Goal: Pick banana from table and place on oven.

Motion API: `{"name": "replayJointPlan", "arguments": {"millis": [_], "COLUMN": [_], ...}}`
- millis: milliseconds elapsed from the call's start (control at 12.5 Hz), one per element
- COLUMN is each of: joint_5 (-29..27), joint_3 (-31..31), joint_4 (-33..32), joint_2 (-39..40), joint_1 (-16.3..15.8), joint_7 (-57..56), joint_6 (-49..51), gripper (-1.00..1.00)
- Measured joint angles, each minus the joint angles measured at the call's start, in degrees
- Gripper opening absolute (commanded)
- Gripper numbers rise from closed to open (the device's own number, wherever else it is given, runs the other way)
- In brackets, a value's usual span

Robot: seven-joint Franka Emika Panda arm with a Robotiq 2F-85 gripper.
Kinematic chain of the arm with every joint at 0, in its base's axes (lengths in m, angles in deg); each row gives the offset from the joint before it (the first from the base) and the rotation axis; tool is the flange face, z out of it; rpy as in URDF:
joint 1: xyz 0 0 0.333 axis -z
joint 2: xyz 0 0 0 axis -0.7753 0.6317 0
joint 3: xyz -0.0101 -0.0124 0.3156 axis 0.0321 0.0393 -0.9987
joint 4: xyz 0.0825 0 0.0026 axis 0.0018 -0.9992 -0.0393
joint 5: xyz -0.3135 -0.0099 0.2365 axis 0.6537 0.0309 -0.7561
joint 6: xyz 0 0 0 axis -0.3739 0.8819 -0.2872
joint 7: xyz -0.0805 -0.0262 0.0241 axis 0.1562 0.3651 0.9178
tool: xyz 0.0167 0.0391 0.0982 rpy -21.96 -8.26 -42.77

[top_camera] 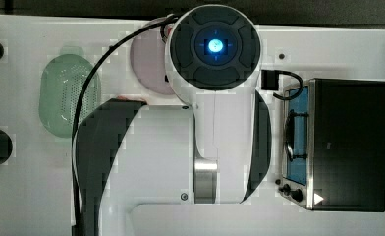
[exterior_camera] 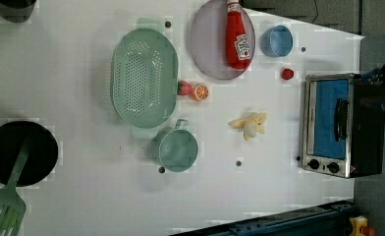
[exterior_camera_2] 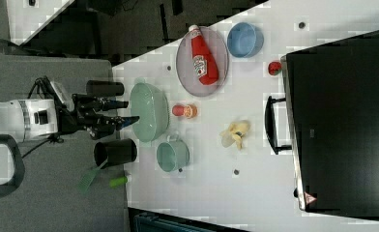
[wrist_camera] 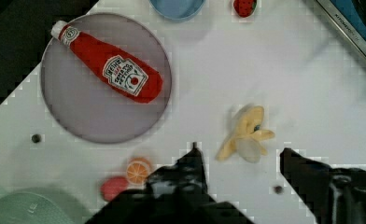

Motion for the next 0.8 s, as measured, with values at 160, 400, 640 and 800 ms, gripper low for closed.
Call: {"name": "replayJointPlan", "arguments": {"millis": [160, 400, 640, 800], "joint_5": [1.1, 1.0, 0.1, 0.0], "joint_3": [0.9, 1.7, 1.6, 1.3], "joint_4": [-12.2, -19.5, -14.1, -13.4], "joint_2": [-12.4, -27.8, -31.1, -27.2], "joint_1": [0.2, 1.8, 2.1, 2.4], "joint_7": [0.0, 0.0, 0.4, 0.5], "joint_6": [10.1, 10.2, 8.9, 4.7], "gripper": [0.81, 1.0, 1.0, 1.0]}}
